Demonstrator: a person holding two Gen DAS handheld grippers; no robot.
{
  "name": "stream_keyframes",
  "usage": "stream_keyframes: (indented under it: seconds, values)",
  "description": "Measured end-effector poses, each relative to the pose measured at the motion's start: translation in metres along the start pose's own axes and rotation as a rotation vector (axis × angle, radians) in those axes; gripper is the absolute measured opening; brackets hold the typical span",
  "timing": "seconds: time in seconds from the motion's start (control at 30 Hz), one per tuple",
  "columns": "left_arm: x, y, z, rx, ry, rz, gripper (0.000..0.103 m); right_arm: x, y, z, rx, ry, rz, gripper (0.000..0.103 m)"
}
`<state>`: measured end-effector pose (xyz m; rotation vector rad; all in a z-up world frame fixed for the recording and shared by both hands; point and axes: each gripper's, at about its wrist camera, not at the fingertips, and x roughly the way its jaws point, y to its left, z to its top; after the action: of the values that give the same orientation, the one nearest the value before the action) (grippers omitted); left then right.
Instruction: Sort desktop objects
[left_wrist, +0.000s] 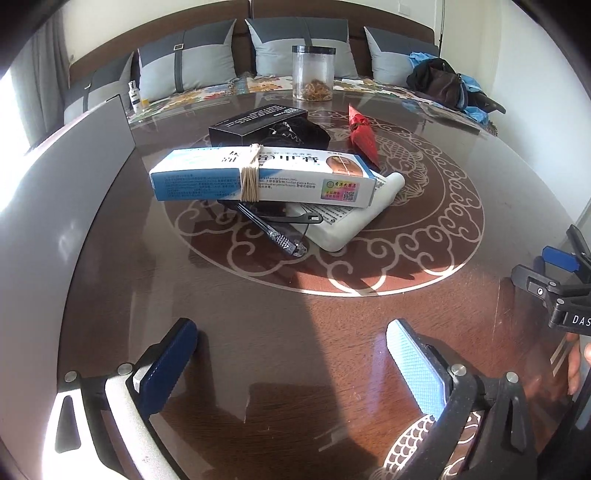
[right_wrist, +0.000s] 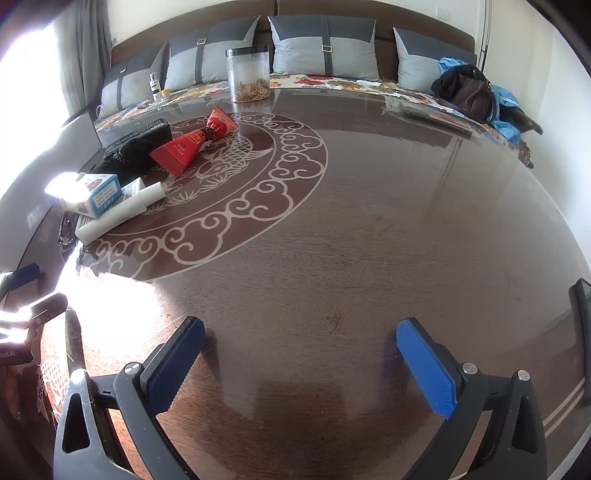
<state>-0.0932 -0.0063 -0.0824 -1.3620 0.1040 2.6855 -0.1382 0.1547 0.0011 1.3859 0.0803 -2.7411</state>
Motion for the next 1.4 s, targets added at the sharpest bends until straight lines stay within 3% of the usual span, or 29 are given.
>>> stream_keyframes:
  seconds: [1.13,1.23,1.3,1.4]
  values:
    - [-0.004,0.003,0.000,-0.021,0.009,-0.009,0.103,0.000,-0.001,0.000,-0.001,-0.001,0.000,0.103]
    - [-0.015,0.008,0.012,-0.106,-0.033,-0.037,0.103,0.000,-0.001,0.000,-0.001,-0.001,0.000,0.103]
    - [-0.022,0.010,0.035,-0.153,-0.068,-0.026,0.103,0.000,-0.001,0.000,-0.001,-0.001,0.000,0.103]
    - [-0.016,0.009,0.081,-0.198,-0.058,-0.001,0.103,0.000,-0.001,0.000,-0.001,-0.001,0.000,0.103]
